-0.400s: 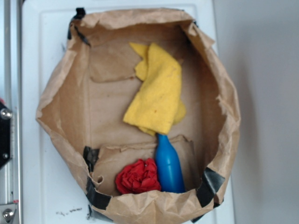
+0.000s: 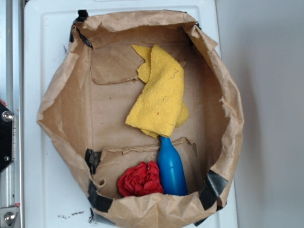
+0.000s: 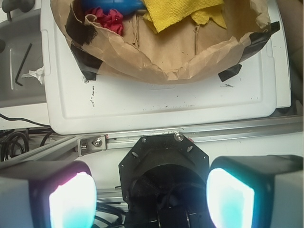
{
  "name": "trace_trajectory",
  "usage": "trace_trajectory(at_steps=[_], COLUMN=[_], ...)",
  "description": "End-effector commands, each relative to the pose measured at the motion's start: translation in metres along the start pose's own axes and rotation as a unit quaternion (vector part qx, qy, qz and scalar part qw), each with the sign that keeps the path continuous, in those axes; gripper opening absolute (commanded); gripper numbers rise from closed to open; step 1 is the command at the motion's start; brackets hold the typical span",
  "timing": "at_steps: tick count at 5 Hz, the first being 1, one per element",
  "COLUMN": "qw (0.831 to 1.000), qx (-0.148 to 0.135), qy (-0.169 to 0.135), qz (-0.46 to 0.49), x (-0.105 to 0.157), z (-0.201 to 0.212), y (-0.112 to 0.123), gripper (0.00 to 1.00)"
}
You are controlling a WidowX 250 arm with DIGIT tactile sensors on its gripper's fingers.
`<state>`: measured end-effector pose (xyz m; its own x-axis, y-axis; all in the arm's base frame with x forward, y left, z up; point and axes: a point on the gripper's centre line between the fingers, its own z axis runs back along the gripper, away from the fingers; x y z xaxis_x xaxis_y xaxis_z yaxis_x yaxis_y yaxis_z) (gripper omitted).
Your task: Grab the yellow cloth.
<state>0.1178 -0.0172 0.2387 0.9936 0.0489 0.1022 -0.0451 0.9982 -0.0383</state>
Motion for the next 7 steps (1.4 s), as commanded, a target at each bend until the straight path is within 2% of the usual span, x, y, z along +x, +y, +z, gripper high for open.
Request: trace_trajectory(at_steps=[1,2,6,7], qw=[0.997,0.994,0.994,0.99], qx=[-0.009,-0.041,-0.041,-0.072], qy=[-0.065,-0.037,-0.037,-0.031], qz=[0.044,0.098,0.098,0.117], x=[-0.006,-0.005,-0.005,0.046], z=[-0.018,-0.029,-0.029,-0.038], y=[-0.033,-0.039,-0.039,-0.014], gripper=[1.0,1.0,1.0,1.0])
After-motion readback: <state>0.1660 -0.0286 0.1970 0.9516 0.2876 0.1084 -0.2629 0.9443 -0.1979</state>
